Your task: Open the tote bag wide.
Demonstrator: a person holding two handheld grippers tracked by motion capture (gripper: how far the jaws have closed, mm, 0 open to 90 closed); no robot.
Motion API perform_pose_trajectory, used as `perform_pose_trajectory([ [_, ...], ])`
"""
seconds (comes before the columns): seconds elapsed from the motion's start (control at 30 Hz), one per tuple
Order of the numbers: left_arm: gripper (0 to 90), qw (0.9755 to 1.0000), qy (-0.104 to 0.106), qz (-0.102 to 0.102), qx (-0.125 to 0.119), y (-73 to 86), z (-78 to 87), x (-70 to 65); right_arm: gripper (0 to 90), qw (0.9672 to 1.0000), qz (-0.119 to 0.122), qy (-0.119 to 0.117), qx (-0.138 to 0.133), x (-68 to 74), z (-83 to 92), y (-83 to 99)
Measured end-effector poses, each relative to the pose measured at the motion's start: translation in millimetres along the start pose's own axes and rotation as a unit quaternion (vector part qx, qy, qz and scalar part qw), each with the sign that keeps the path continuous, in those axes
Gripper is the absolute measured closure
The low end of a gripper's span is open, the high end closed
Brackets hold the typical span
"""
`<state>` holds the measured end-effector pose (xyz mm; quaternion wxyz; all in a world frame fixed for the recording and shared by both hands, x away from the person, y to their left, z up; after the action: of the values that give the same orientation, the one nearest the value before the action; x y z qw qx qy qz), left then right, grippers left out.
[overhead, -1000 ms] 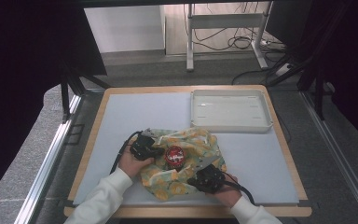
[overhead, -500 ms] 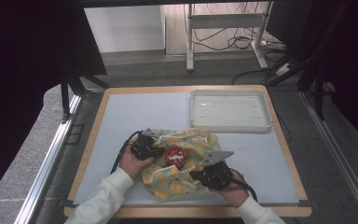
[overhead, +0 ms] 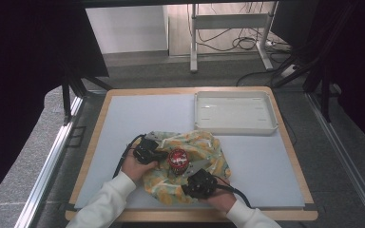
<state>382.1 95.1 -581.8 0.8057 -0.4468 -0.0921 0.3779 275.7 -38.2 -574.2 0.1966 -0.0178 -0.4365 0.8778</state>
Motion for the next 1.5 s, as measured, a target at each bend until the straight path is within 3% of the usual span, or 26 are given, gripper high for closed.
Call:
perform_pose_trajectory([
  [0.2,90.0,1.0000,-0.001,-0.001,0.004,1.0,-3.2,-0.8,88.9,0.9999,-0.006,-0.003,0.009,3.5,1.7,12.4],
  [0.43,90.0,1.0000,-0.002,-0.002,-0.005,-1.1,0.3,-0.4,88.9,0.9995,-0.001,0.012,-0.031,-4.4,11.4,-1.9],
  [0.47,90.0,1.0000,0.002,0.002,-0.009,-2.2,2.5,-1.4,88.9,0.9983,0.001,0.024,-0.052,-7.2,18.4,-10.5],
  [0.7,90.0,0.9985,0.008,0.004,-0.055,-14.4,33.0,-5.8,88.9,0.9926,-0.002,0.054,-0.109,-22.5,39.1,-29.0],
  [1.0,90.0,0.9958,0.006,0.005,-0.091,-17.1,68.5,-8.1,88.9,0.9894,0.000,0.068,-0.128,-30.3,49.1,-36.4],
  [1.3,90.0,0.9949,0.015,-0.006,-0.100,-5.8,88.6,-20.3,88.8,0.9878,0.003,0.080,-0.134,-38.6,54.9,-39.1],
  [1.5,87.0,0.9938,0.018,0.002,-0.109,2.0,96.6,-22.8,88.6,0.9868,-0.007,0.086,-0.137,-45.4,59.5,-38.7],
])
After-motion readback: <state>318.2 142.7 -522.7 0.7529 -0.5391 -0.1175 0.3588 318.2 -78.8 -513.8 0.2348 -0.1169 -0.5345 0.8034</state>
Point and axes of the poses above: each handheld gripper's, and its own axes: z roughly backward along the jaws, y roughly out of its underside, x roughly to its left, the point moved 8 cm from there along -z, roughly forward along the jaws, and after that the axes turned 14 degrees about -x, right-handed, at the moved point
